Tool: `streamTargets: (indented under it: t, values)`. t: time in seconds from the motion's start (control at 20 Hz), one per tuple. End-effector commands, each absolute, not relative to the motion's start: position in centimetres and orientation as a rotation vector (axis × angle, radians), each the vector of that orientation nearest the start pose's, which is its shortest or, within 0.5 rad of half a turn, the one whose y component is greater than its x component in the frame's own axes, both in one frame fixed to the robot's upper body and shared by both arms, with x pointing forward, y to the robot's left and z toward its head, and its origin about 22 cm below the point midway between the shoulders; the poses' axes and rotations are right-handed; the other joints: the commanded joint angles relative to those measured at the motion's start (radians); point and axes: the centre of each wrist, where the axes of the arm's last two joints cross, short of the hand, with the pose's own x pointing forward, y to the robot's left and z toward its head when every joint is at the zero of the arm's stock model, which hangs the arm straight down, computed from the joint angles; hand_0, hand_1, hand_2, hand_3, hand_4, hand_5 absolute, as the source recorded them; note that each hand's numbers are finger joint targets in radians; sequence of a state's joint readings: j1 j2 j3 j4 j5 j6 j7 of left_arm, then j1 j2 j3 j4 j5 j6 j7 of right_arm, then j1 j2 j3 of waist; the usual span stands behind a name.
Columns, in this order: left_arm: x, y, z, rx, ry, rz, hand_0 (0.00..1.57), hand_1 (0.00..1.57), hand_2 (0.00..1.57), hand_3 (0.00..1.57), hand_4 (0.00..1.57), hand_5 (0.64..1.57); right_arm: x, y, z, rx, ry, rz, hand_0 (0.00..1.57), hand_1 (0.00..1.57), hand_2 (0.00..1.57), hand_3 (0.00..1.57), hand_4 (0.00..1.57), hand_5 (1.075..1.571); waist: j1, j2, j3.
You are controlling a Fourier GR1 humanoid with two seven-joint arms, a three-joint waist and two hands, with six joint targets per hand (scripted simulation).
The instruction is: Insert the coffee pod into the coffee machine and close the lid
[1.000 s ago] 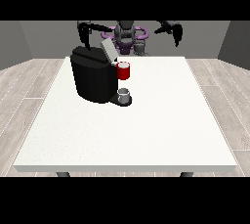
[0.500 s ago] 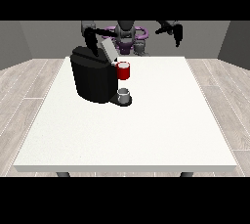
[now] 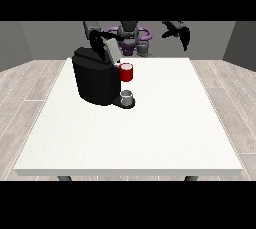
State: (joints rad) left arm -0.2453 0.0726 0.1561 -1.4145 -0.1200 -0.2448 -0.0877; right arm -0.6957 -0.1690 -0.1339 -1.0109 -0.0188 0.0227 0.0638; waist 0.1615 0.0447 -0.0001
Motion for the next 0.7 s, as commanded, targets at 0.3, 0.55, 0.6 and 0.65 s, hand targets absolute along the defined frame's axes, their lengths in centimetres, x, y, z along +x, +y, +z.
streamTargets:
  t: [0.3,0.55,0.6,0.65]
  values:
    - [29.8,25.0,3.3,-0.016,-1.707,-0.328,0.00,0.00,0.00,0.00,0.36,1.571,41.4,-19.8,12.0,-0.051,-1.694,0.303,0.00,0.00,0.00,0.00,0.04,1.571,0.050,0.033,0.0001]
    - [30.6,25.4,3.7,-0.021,-1.691,-0.330,0.00,0.00,0.00,0.00,0.33,1.571,41.6,-17.0,13.5,-0.057,-1.705,0.319,0.00,0.00,0.00,0.00,0.00,1.571,0.069,0.039,0.0000]
    - [30.1,24.4,3.5,-0.050,-1.701,-0.350,0.00,0.00,0.00,0.00,0.32,1.571,41.6,-17.9,13.2,-0.061,-1.702,0.331,0.00,0.00,0.00,0.00,0.00,1.571,0.086,0.039,0.0003]
    - [30.4,24.8,2.6,-0.061,-1.692,-0.340,0.00,0.00,0.00,0.00,0.36,1.571,41.7,-16.2,15.0,-0.058,-1.717,0.361,0.00,0.00,0.00,0.00,0.00,1.571,0.072,0.057,-0.0006]
